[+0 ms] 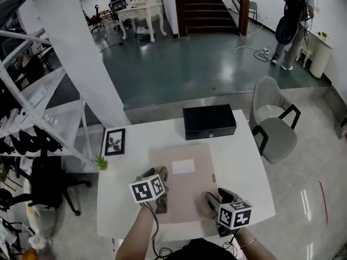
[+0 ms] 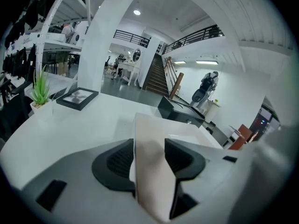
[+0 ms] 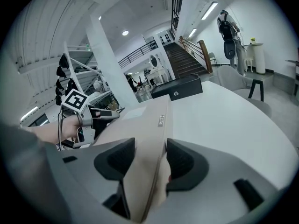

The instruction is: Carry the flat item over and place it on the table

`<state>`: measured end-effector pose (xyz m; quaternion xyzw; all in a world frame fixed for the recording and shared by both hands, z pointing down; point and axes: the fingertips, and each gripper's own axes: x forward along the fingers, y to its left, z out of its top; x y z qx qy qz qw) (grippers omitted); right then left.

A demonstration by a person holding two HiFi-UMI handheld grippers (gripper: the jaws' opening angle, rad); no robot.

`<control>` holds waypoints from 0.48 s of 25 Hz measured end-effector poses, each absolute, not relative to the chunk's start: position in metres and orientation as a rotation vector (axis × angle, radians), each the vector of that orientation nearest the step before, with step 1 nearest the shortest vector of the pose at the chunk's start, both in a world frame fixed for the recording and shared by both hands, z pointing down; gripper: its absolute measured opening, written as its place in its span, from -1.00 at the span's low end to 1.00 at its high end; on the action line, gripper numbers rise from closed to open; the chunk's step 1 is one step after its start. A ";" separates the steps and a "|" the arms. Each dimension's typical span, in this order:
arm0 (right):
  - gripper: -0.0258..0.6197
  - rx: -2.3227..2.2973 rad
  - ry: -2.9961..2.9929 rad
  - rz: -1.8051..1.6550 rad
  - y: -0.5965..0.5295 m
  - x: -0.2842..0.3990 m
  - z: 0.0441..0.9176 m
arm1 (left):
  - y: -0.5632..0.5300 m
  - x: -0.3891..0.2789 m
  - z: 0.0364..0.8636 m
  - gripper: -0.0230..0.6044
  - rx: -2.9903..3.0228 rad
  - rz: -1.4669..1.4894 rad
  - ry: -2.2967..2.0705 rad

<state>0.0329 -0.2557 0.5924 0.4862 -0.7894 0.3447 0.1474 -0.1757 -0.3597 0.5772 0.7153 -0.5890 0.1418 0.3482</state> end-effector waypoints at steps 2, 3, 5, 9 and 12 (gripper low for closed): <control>-0.26 1.413 -2.266 0.961 -0.256 0.035 0.590 | -0.358 -0.176 0.572 -0.28 1.863 0.352 -1.528; -0.26 1.421 -2.266 0.949 -0.256 0.036 0.588 | -0.356 -0.175 0.569 -0.28 1.869 0.344 -1.528; -0.26 1.433 -2.272 0.938 -0.255 0.037 0.584 | -0.353 -0.175 0.563 -0.28 1.887 0.331 -1.529; -0.26 1.453 -2.290 0.910 -0.253 0.039 0.575 | -0.346 -0.178 0.548 -0.28 1.935 0.314 -1.547; -0.26 1.467 -2.308 0.880 -0.250 0.039 0.566 | -0.339 -0.178 0.538 -0.28 1.959 0.285 -1.553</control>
